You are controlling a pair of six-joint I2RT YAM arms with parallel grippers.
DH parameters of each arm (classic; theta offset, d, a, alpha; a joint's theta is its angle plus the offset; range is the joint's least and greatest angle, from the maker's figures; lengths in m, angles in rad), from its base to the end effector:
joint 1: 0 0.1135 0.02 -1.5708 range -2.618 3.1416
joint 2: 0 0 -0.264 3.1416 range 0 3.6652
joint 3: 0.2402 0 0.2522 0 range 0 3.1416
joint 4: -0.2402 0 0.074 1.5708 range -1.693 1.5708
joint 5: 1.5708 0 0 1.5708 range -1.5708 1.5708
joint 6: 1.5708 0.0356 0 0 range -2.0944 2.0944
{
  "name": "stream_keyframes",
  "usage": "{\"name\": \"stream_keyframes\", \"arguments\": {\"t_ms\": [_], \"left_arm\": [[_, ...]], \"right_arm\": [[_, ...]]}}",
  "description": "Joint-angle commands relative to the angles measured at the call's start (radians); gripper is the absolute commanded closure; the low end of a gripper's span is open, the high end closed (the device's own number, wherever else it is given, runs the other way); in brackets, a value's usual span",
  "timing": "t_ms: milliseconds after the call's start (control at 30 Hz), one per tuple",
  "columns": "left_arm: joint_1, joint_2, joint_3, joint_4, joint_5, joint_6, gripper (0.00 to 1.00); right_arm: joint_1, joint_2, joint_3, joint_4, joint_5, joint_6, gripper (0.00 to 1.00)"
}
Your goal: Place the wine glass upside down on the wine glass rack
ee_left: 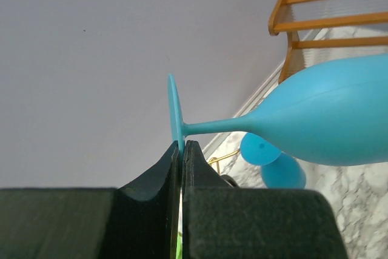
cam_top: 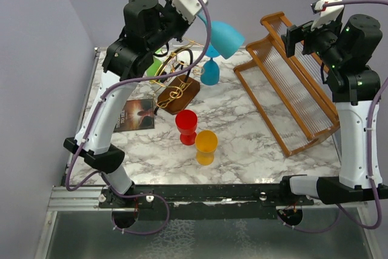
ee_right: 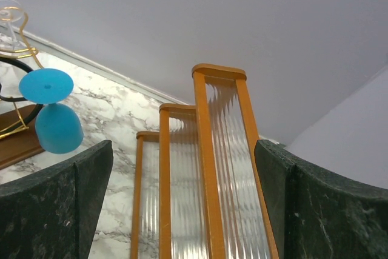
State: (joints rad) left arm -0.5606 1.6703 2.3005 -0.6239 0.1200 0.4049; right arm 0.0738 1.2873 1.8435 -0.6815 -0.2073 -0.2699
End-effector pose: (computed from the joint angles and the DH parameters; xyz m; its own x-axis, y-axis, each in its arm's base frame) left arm 0.2672 -0.1727 0.5697 0.2528 0.3031 -0.9188 0.5763 0.7157 0.3946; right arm 0.2293 0.0243 0.5336 -0.0466 -0.2651 -0.9631 -0.2990 0.9236 -0.2397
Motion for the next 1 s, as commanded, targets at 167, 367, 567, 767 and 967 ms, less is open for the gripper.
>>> {"name": "stream_keyframes", "arguments": {"t_ms": [167, 367, 567, 767, 967], "left_arm": [[-0.177, 0.092, 0.052, -0.192, -0.131, 0.329, 1.0], [-0.253, 0.12, 0.026, -0.209, -0.191, 0.412, 1.0], [-0.297, 0.119, -0.034, -0.23, -0.223, 0.449, 1.0], [-0.313, 0.104, -0.124, -0.254, -0.258, 0.47, 1.0], [-0.324, 0.087, -0.183, -0.27, -0.311, 0.472, 1.0]], "right_arm": [[-0.069, -0.045, -0.056, 0.025, -0.073, 0.02, 0.0], [-0.086, -0.07, -0.101, 0.04, -0.092, 0.017, 0.0], [-0.088, -0.071, -0.113, 0.041, -0.121, 0.015, 0.0], [-0.088, -0.074, -0.11, 0.04, -0.143, 0.017, 0.0], [-0.088, -0.06, -0.101, 0.034, -0.167, 0.023, 0.0]]}}
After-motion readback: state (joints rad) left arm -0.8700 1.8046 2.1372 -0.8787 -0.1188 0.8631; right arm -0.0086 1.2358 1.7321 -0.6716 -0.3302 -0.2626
